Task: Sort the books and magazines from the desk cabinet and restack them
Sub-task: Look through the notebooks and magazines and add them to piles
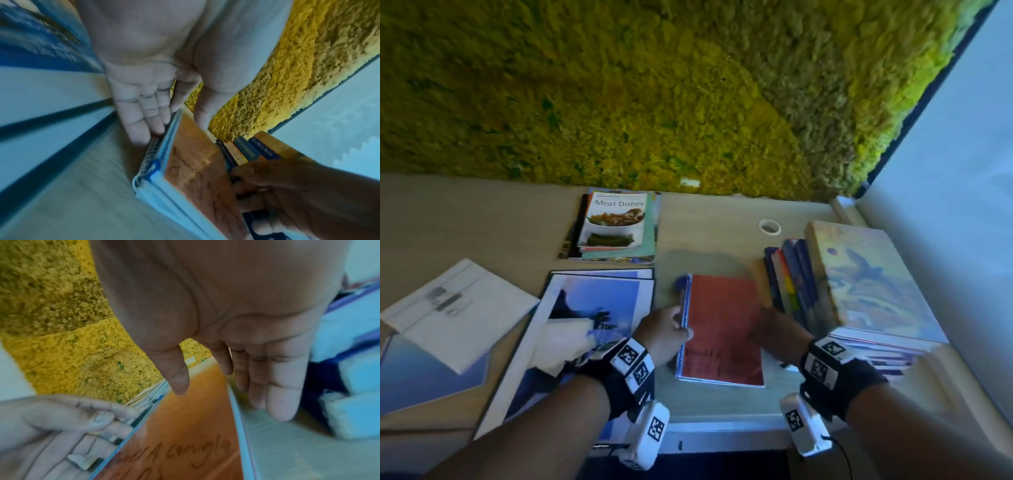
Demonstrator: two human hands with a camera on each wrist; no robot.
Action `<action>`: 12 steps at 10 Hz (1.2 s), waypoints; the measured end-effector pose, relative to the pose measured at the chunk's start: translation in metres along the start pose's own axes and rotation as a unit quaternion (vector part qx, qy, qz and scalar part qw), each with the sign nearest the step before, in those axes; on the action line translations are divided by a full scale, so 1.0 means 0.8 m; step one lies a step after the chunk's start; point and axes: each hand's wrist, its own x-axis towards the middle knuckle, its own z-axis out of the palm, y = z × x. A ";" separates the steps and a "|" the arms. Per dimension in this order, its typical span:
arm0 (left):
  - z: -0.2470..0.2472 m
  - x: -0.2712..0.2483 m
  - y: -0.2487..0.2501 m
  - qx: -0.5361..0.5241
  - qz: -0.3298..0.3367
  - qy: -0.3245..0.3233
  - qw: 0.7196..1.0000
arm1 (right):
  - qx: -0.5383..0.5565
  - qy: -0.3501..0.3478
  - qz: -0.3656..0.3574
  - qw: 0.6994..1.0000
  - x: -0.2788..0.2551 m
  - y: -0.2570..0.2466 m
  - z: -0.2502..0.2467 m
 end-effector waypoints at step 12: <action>-0.254 -0.128 -0.274 0.221 -0.105 0.244 0.938 | -0.285 -0.082 -0.176 0.939 0.090 -0.391 0.337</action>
